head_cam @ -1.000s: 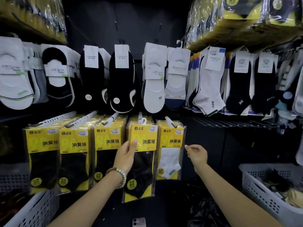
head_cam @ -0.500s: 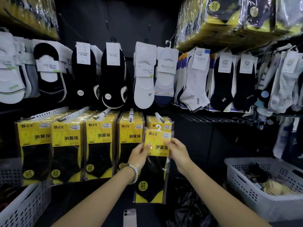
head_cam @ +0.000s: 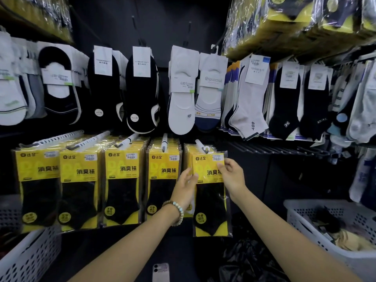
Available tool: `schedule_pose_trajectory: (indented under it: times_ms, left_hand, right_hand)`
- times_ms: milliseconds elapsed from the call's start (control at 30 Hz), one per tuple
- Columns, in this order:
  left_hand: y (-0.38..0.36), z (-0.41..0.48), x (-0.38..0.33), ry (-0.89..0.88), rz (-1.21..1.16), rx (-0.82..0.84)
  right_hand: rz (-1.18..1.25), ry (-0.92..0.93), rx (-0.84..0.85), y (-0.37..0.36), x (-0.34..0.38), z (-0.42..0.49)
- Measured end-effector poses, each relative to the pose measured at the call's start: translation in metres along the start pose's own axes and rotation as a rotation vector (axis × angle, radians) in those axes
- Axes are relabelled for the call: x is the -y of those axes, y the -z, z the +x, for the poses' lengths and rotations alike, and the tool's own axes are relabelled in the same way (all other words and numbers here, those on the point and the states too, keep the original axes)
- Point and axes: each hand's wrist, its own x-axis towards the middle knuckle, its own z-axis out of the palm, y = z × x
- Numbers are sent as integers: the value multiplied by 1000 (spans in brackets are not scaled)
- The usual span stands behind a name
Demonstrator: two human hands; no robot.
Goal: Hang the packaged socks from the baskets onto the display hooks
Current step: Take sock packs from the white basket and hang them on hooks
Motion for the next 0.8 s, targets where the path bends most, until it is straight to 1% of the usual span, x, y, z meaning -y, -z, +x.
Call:
schedule_pose_trajectory:
  times_ms: [133, 233, 433, 600, 667, 733, 800]
  left_hand:
    - [2, 9, 14, -64, -3, -25]
    - [-2, 26, 26, -78, 33, -28]
    - [-7, 73, 42, -84, 28, -81]
    - [-7, 105, 52, -55, 29, -93]
    - [-7, 111, 55, -42, 9, -94]
    - [-6, 111, 58, -33, 3, -93]
    - [-5, 104, 60, -26, 38, -84]
  right_hand:
    - [22, 6, 25, -10, -16, 13]
    - [67, 28, 32, -15, -33, 26]
    - [98, -22, -37, -35, -57, 70]
    - [52, -92, -151, -48, -69, 101]
    - [70, -138, -184, -47, -74, 106]
    - [73, -155, -200, -41, -77, 104]
    - [28, -145, -174, -31, -77, 94]
